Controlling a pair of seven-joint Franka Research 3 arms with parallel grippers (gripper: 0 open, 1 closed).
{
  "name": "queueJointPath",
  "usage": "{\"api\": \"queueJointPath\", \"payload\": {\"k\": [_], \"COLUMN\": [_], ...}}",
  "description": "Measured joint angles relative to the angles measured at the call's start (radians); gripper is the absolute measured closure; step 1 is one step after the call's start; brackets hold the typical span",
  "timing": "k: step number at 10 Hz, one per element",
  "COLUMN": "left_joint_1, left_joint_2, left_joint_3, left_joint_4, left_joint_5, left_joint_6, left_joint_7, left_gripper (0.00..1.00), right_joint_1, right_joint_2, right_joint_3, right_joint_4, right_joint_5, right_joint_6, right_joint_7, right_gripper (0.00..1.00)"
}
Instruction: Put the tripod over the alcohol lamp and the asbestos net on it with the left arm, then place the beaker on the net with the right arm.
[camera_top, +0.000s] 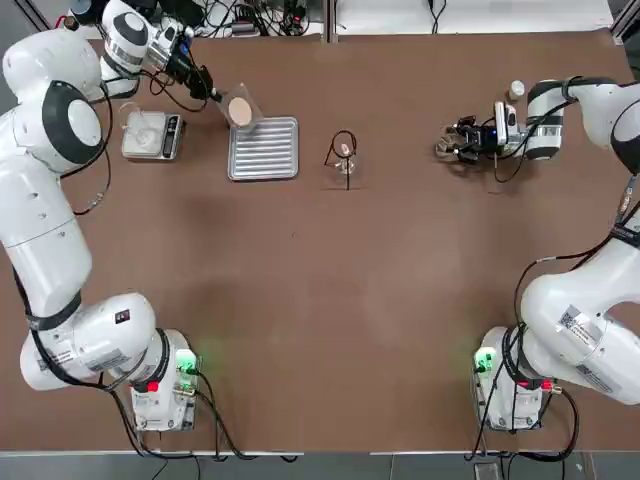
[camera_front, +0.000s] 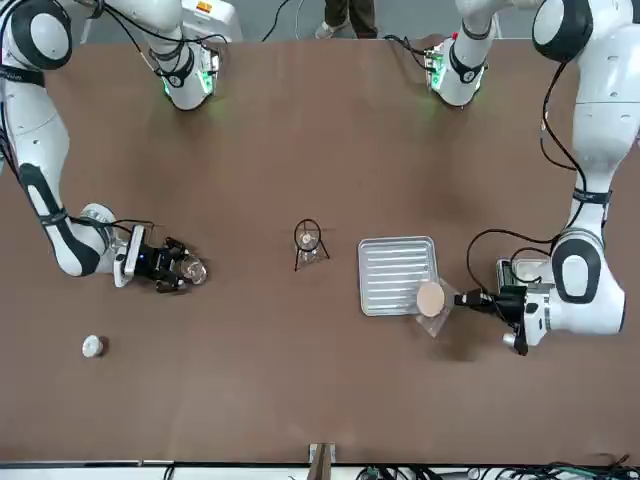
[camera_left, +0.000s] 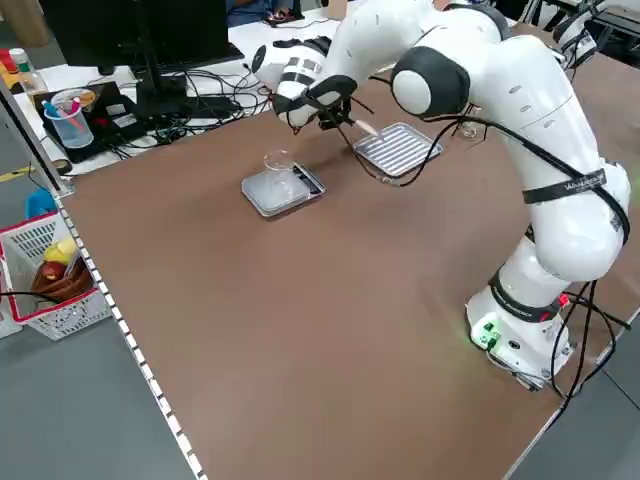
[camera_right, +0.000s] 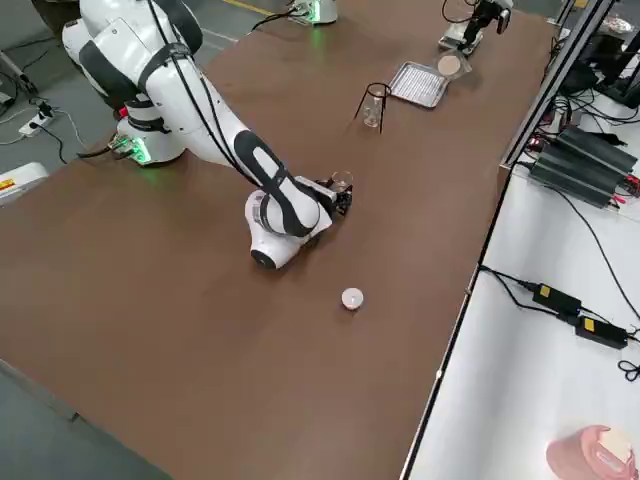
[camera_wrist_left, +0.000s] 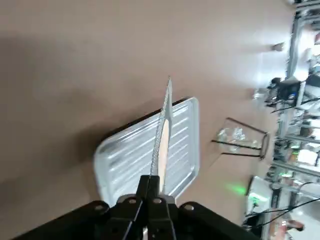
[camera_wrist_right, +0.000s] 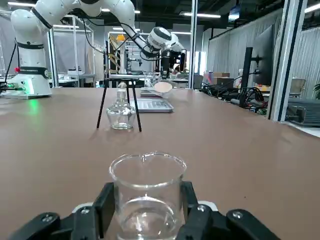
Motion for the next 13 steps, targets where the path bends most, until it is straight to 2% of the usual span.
{"api": "queueJointPath", "payload": {"k": [4,8,13], "left_joint_1": [-0.005,-0.032,-0.210], "left_joint_2": [0.000,0.002,0.010], "left_joint_3": [-0.089,-0.179,-0.197], "left_joint_4": [0.000,-0.007,-0.039], "left_joint_5": [-0.188,-0.234,-0.301], "left_joint_6": [-0.001,0.002,0.111], "left_joint_7": [-0.031,-0.038,-0.044], "left_gripper": [0.99,0.99,0.99], "right_joint_1": [0.006,0.034,0.068], "right_joint_2": [-0.012,-0.043,-0.089], "right_joint_3": [0.016,0.046,0.056], "right_joint_4": [0.033,0.077,0.115], "right_joint_5": [0.003,0.007,0.010], "right_joint_6": [-0.007,-0.021,-0.021], "right_joint_7": [0.075,0.185,0.284], "right_gripper": [0.41,0.41,0.41]}}
